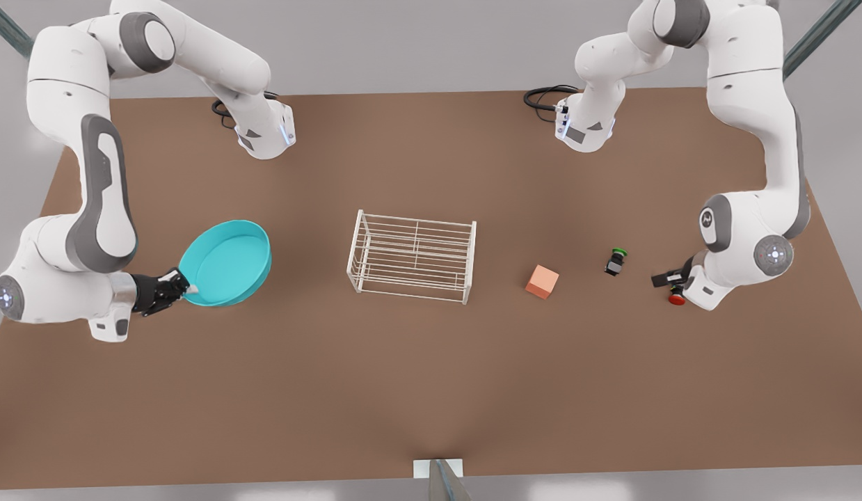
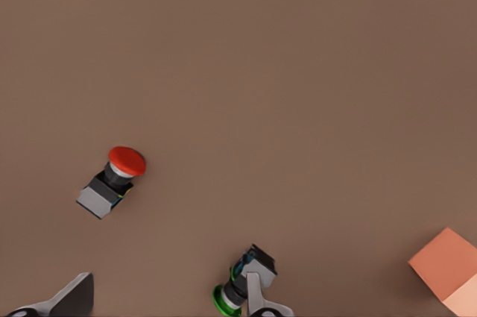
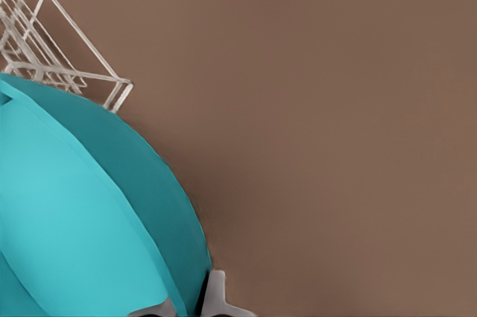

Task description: Place the plate on the shelf with right arm and place the red button switch in the plate with left arm

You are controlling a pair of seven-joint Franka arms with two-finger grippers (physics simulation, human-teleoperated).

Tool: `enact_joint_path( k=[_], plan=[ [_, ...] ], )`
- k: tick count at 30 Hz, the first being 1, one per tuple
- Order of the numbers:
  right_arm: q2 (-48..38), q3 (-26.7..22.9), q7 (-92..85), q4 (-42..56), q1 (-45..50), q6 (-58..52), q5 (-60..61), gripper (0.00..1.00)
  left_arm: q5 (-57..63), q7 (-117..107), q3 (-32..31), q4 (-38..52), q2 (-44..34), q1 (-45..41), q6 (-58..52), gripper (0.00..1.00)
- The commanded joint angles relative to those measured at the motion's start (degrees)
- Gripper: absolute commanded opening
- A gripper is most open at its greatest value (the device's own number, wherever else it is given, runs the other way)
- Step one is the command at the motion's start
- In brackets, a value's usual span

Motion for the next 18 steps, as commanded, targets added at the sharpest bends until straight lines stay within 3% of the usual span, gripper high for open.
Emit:
enact_joint_path(
  k=[1,7,10,14,18],
  plan=[
    [-1.5,0.0,20.3,-0.1,3.2,-3.6,3.1,0.26,0.4,36.3,0.0,0.0,2.8,2.5,13.7,1.00],
    [-2.6,0.0,39.8,0.2,16.4,-2.9,7.4,0.26,0.3,62.0,0.1,-1.9,5.9,7.2,21.1,1.00],
    [-2.3,-0.1,48.9,0.5,22.9,1.1,9.2,0.26,0.2,64.2,-0.1,-8.8,5.7,6.7,30.8,1.00],
    [0.2,-0.4,56.9,0.5,29.5,7.9,10.3,0.26,0.3,64.4,0.1,-9.2,6.0,7.1,30.9,1.00],
    [4.1,-10.0,58.5,4.8,39.2,9.4,14.6,0.26,0.2,60.1,0.3,-9.5,6.8,8.0,31.4,1.00]
  ],
)
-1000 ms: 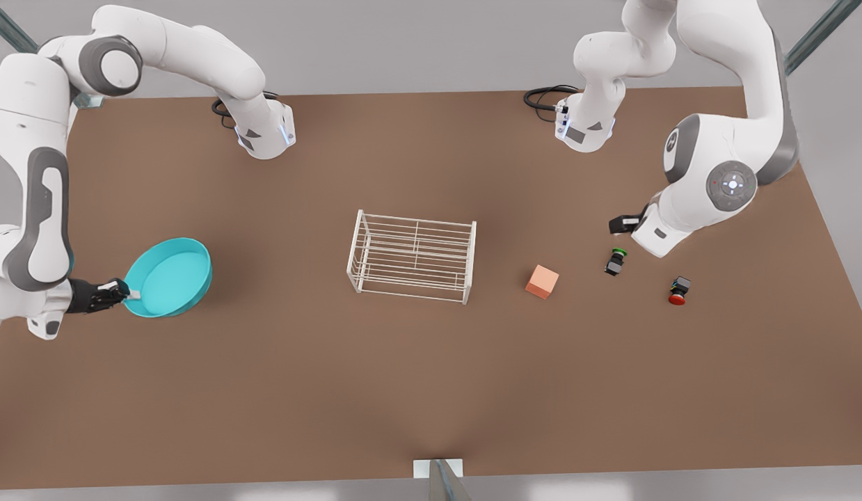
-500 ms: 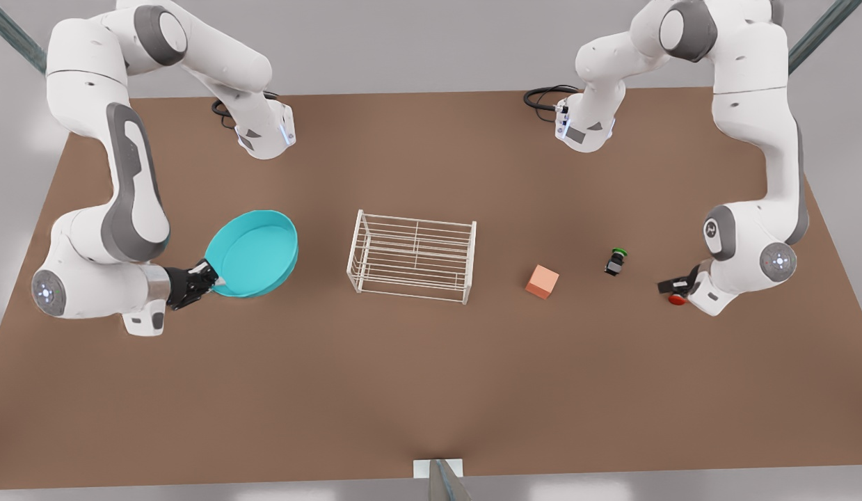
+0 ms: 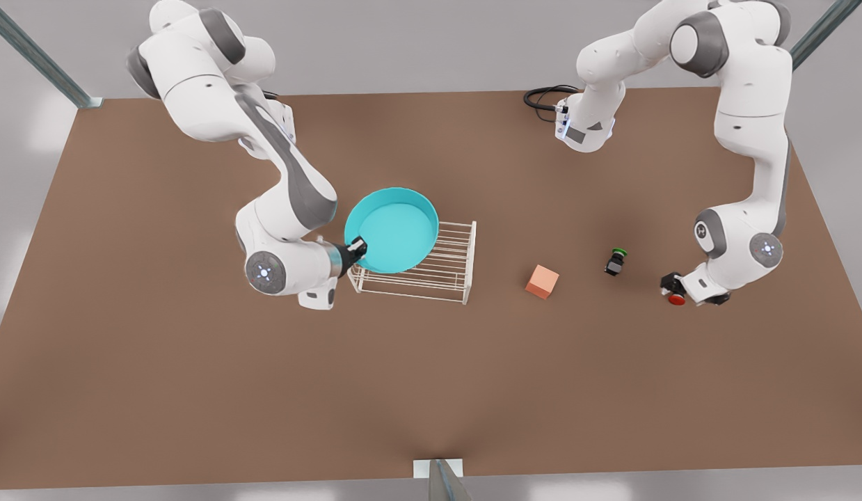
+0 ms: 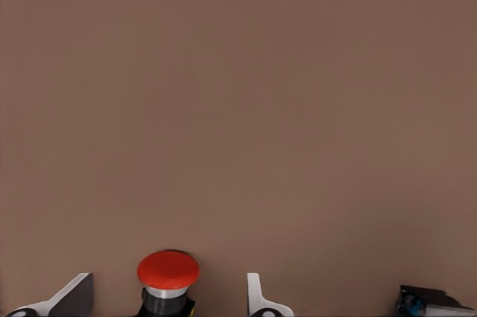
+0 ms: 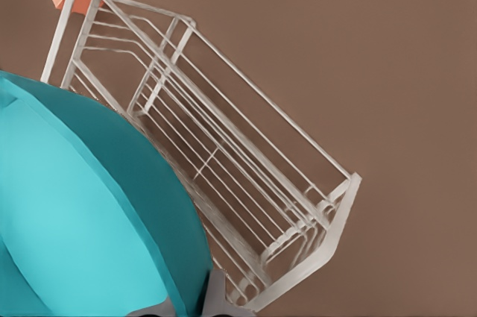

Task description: Place the plate on the shelf with right arm and place the red button switch in the plate with left arm

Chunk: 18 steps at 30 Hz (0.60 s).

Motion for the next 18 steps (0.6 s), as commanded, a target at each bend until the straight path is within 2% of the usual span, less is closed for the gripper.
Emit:
enact_joint_path(
  k=[1,4,14,15,16,18],
  plan=[
    [1.2,-1.6,28.1,1.0,1.8,5.0,2.5,0.26,0.0,16.9,0.0,-0.9,0.0,0.2,3.6,1.00],
    [2.5,-3.7,28.2,1.1,4.2,7.8,2.7,0.26,-0.5,11.4,0.0,-1.8,0.1,0.8,2.8,1.00],
    [0.6,-3.5,27.7,-6.9,4.2,8.9,2.5,0.27,-0.6,10.9,0.0,-1.9,3.1,2.6,3.4,1.00],
    [0.5,-3.5,28.4,-6.9,4.2,8.9,2.6,0.72,-0.6,10.9,0.0,-1.9,3.1,2.8,3.4,1.00],
    [0.0,-3.5,28.6,-6.9,4.2,8.8,3.8,1.00,-0.6,10.9,0.0,-2.0,3.2,2.8,3.4,1.00],
    [-3.3,-3.7,28.3,-6.6,4.0,8.2,4.4,1.00,-0.6,10.8,0.0,-2.4,3.2,2.9,3.4,1.00]
  ],
)
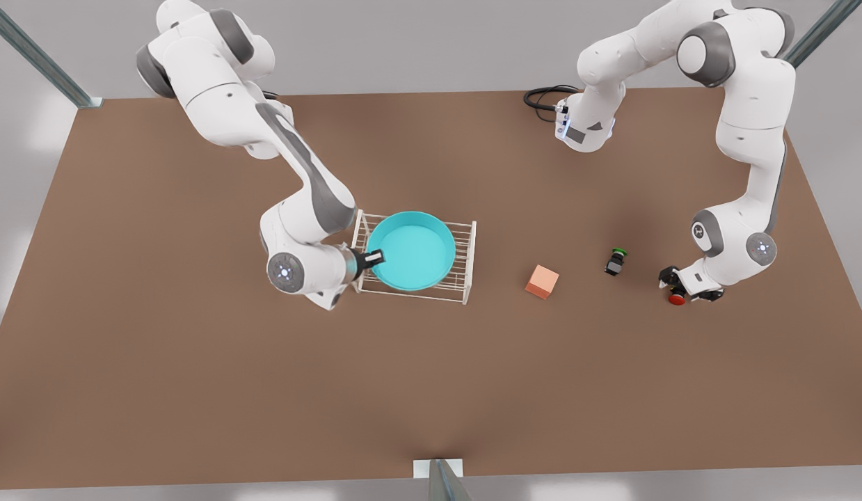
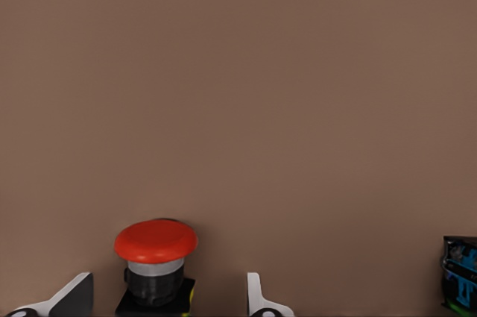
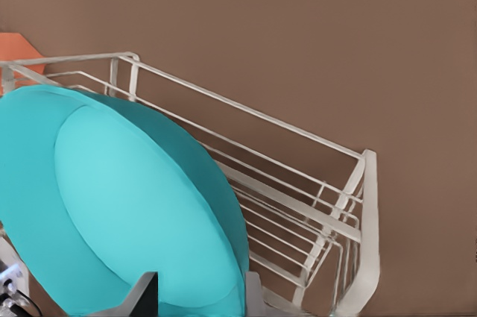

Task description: Place the plate on the shelf with right arm and place the red button switch in the plate with left arm

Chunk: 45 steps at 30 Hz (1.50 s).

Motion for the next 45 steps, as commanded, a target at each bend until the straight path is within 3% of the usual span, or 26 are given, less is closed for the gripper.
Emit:
enact_joint_path(
  k=[1,2,4,5,7,8,9,11,13,18,20,22,31,32,37,40,45],
  plan=[
    [-5.3,-0.8,10.3,0.6,-0.3,-0.1,3.2,1.00,0.0,3.5,0.0,-0.2,0.0,0.1,0.2,1.00],
    [-10.1,-2.4,10.3,3.8,-0.3,-1.5,2.3,1.00,0.1,3.5,0.0,-0.2,0.0,0.2,0.2,1.00],
    [-10.1,-4.4,9.6,15.4,-2.6,-13.4,-8.2,1.00,0.1,3.6,0.0,-0.9,-0.1,0.7,0.3,1.00],
    [-10.2,-4.2,4.1,15.4,-7.4,-13.6,-8.4,1.00,0.1,3.6,0.0,-1.1,-0.3,0.7,0.3,1.00],
    [-10.2,-3.6,-6.8,14.8,-12.6,-14.2,-26.1,1.00,0.1,3.6,0.0,-1.3,-0.4,0.7,0.4,1.00],
    [-9.8,-3.6,-6.5,14.5,-13.6,-14.8,-29.7,1.00,0.1,3.6,0.1,-1.3,-0.6,0.7,0.4,0.92],
    [-9.4,-3.7,-5.9,12.8,-16.3,-17.6,-29.2,1.00,0.2,3.6,0.1,-1.2,-0.6,0.7,0.4,0.73],
    [-17.7,-3.7,-5.7,-2.3,-18.6,-9.0,-27.5,1.00,0.2,3.7,0.1,-1.2,-1.0,0.7,0.4,0.52],
    [-17.6,-5.0,-5.7,-2.1,-18.7,-9.0,-27.4,1.00,0.7,3.8,0.2,-1.2,-1.5,0.7,0.4,0.32],
    [-17.5,-5.6,-5.7,-1.4,-18.7,-9.3,-27.2,1.00,0.7,-0.5,0.0,-0.4,-4.7,-1.6,-0.5,0.32],
    [-17.4,-5.7,-5.7,-1.4,-18.7,-9.3,-27.2,1.00,0.8,-8.3,-0.3,8.5,-7.3,-5.3,-17.7,0.32],
    [-17.4,-5.7,-5.7,-1.4,-18.7,-9.4,-27.2,1.00,0.4,-22.2,-1.6,12.2,-7.3,-12.0,-19.5,0.32],
    [-16.8,-5.9,-5.7,-1.2,-18.5,-9.5,-27.5,1.00,0.6,-84.4,-30.8,17.2,-9.9,-13.1,-26.6,0.32],
    [-16.8,-5.9,-5.7,-1.2,-18.5,-9.5,-27.4,1.00,0.6,-90.9,-32.5,22.3,-9.5,-15.2,-31.6,0.32],
    [-16.8,-6.0,-5.9,-0.6,-18.6,-9.6,-27.3,1.00,0.9,-116.6,-32.5,33.3,-5.0,-29.0,-31.8,0.32],
    [-16.8,-6.0,-5.8,-0.6,-18.6,-9.6,-27.2,1.00,4.7,-125.1,-32.4,33.8,-1.7,-34.8,-25.8,0.32],
    [-16.8,-6.0,-5.7,-0.5,-18.6,-9.6,-27.2,1.00,13.3,-128.2,-32.3,37.0,5.8,-40.6,-25.2,0.32]
  ],
)
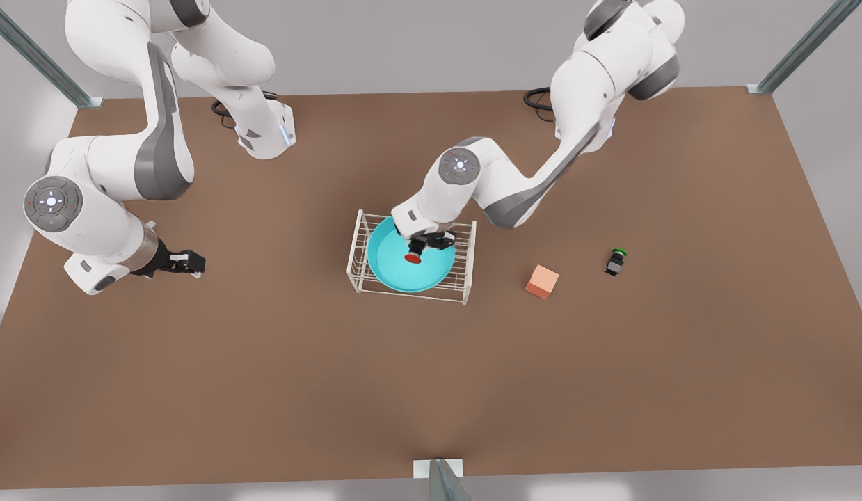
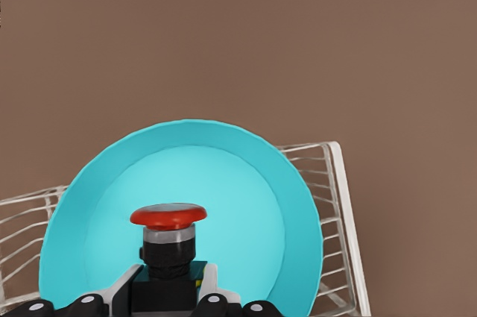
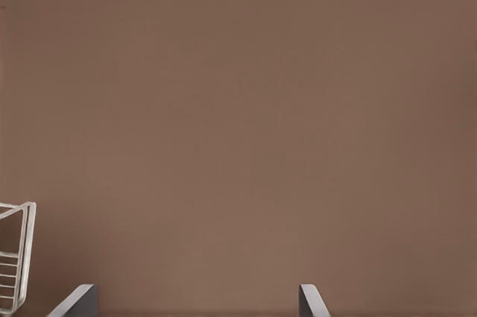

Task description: Place the plate on the shelf with right arm and place the red button switch in the plate with left arm

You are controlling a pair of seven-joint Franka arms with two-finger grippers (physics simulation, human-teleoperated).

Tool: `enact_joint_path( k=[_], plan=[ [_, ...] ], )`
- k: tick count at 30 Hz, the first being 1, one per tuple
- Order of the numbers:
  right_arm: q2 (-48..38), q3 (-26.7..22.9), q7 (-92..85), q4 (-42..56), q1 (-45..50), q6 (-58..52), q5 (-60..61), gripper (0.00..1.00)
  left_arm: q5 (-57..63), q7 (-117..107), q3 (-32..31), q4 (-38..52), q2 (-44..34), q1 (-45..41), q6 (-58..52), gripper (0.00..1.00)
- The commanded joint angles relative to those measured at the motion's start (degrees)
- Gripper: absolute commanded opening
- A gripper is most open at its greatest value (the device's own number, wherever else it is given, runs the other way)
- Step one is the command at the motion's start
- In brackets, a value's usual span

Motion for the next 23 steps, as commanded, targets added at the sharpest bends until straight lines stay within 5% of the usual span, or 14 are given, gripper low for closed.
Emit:
enact_joint_path(
  k=[1,3,7,8,10,14,15,16,17,18,23],
  plan=[
    [-0.1,0.0,-0.7,0.0,0.0,-0.1,0.1,1.00,3.2,-48.5,0.0,0.0,0.8,-0.4,1.5,0.32],
    [-0.1,0.0,-0.7,0.0,0.0,-0.1,0.1,1.00,5.8,-42.4,0.1,0.0,1.5,0.7,1.4,1.00],
    [-0.1,0.0,-0.7,0.0,0.0,-0.1,0.1,1.00,6.5,-40.7,0.0,-0.1,0.4,0.2,-2.2,1.00],
    [-0.1,0.0,-0.7,0.0,0.0,-0.1,0.1,1.00,6.1,-29.4,-0.3,1.1,-2.8,2.0,-14.5,1.00],
    [-0.1,0.0,-0.8,0.0,0.0,-0.1,0.1,1.00,3.3,-4.7,-1.6,5.6,-9.7,12.2,-32.1,1.00],
    [-0.1,-0.1,-0.8,0.0,0.0,-0.1,0.1,1.00,1.6,26.4,-1.7,6.1,-12.9,28.9,-35.8,1.00],
    [-0.1,-0.1,-0.8,0.0,0.0,-0.1,0.1,1.00,0.2,32.8,0.4,5.6,-13.0,30.3,-36.0,1.00],
    [-0.1,-0.1,-0.8,0.0,0.0,-0.1,0.1,1.00,-12.3,43.5,27.2,5.8,-16.9,15.8,-38.3,1.00],
    [-0.1,-0.1,-0.8,0.0,0.0,-0.1,0.1,1.00,-20.1,44.6,38.3,-5.0,-24.2,9.8,-32.0,1.00],
    [-0.1,-0.1,-0.8,0.0,0.0,-0.1,0.1,1.00,-20.0,44.3,38.3,-16.6,-31.3,9.9,-22.2,1.00],
    [-0.1,-0.1,-0.8,0.0,0.0,-0.1,0.1,1.00,-19.8,41.7,38.2,-13.1,-29.4,9.5,-22.5,1.00]
  ],
)
